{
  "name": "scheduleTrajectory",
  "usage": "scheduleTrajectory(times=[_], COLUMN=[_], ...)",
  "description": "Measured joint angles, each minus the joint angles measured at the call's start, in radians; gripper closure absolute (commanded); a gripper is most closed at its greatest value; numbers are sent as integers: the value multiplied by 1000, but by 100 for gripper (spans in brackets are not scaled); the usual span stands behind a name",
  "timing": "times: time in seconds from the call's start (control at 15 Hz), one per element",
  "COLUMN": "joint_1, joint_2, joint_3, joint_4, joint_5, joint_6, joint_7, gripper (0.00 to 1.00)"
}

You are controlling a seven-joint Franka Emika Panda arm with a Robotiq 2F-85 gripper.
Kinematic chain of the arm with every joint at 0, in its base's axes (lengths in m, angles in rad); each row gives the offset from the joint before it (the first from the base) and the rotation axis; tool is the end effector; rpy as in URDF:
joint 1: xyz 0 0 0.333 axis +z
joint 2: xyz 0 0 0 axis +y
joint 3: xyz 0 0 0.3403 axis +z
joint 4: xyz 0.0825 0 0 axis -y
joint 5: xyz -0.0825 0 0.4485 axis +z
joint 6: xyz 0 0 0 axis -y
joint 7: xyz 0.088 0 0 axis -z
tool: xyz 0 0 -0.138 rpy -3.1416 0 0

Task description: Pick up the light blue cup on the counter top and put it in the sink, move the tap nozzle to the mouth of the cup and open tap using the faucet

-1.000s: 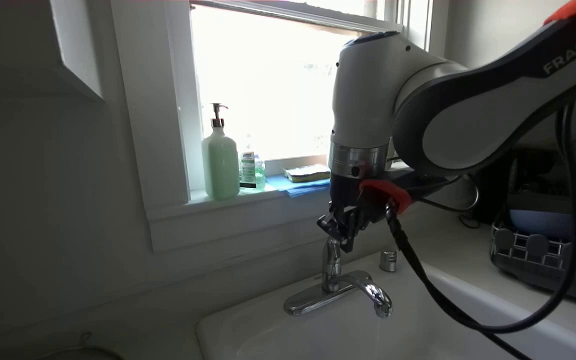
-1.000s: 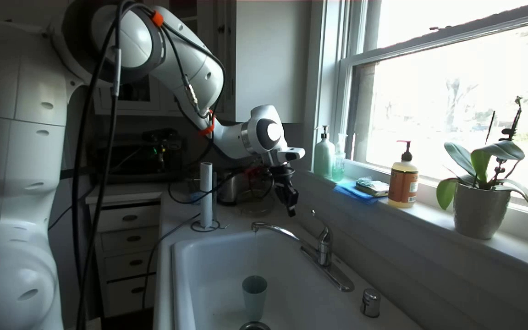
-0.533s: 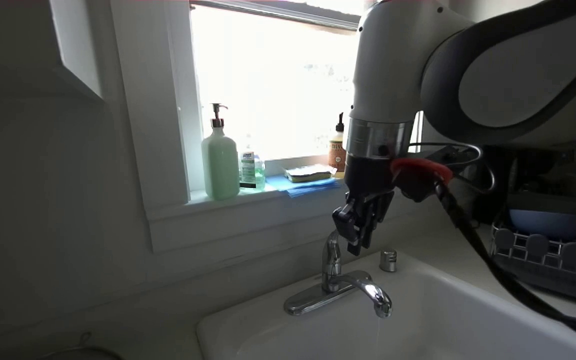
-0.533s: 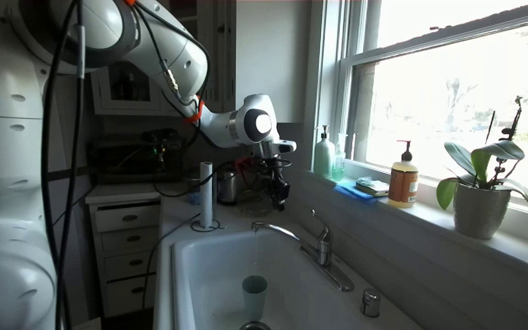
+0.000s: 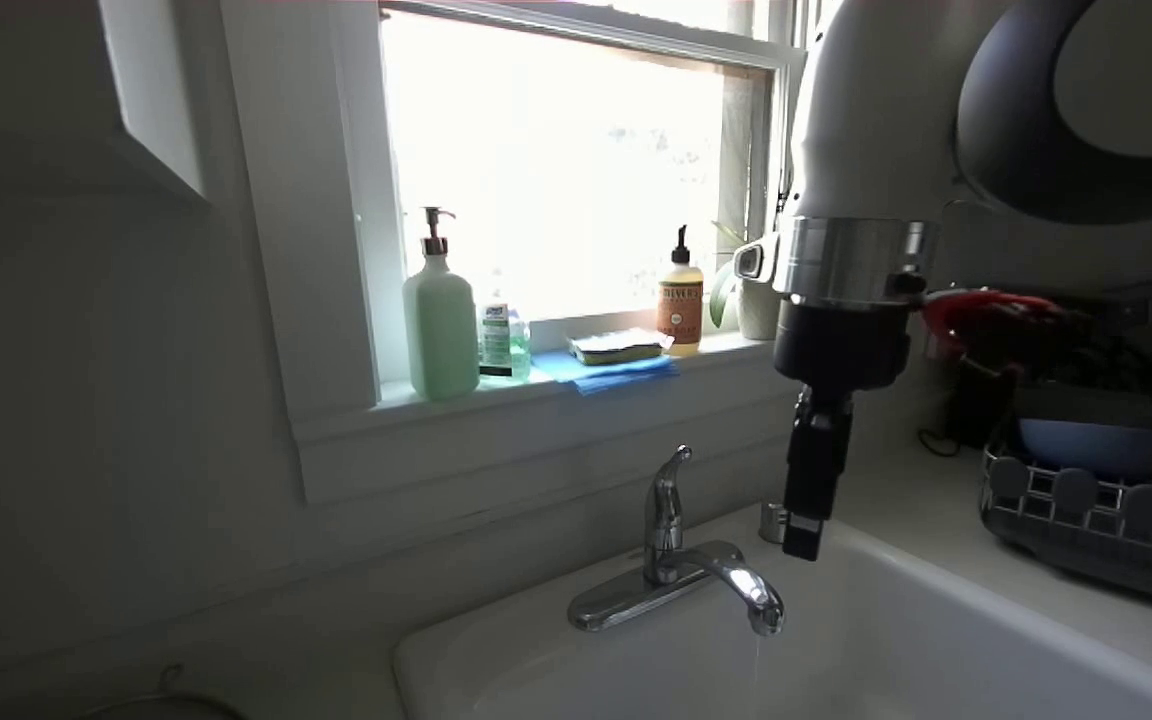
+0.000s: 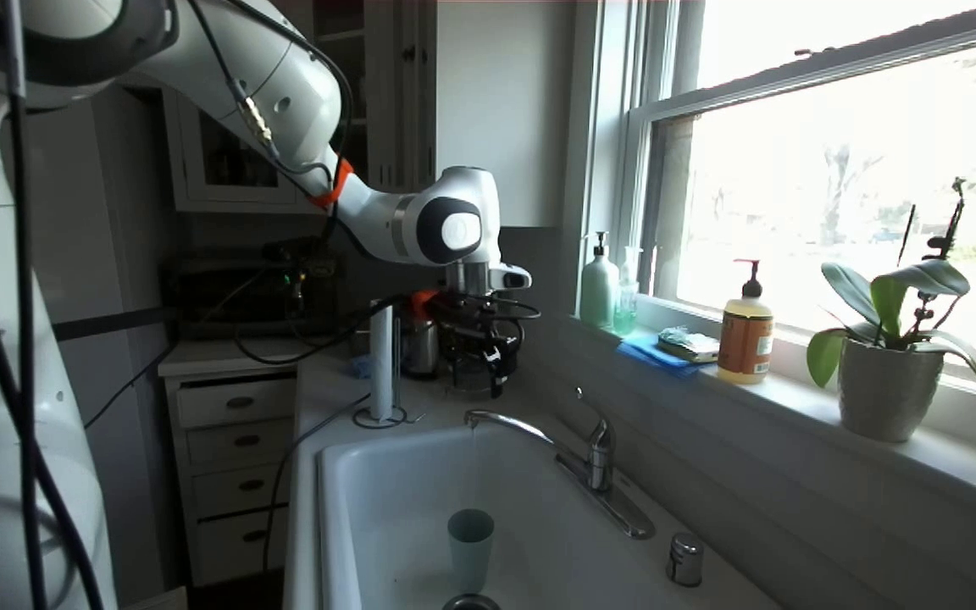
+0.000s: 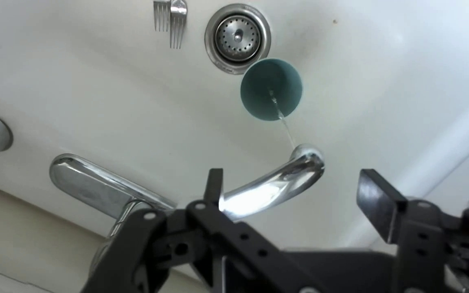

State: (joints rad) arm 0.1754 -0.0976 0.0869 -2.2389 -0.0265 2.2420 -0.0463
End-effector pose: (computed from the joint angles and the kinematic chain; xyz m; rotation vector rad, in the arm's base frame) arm 0.5532 0.1472 0.3783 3.0776 0.5031 0.1606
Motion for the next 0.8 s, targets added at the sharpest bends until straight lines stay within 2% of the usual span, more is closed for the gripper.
scheduleTrajectory(times=[0.2, 0.8], joint_1=[-10, -31], joint_2=[-57, -210], joint_3=[-16, -112], joint_4=[-39, -117], joint_5=[36, 40], joint_6=[-57, -181], joint_7=[-163, -532], gripper=[0, 0])
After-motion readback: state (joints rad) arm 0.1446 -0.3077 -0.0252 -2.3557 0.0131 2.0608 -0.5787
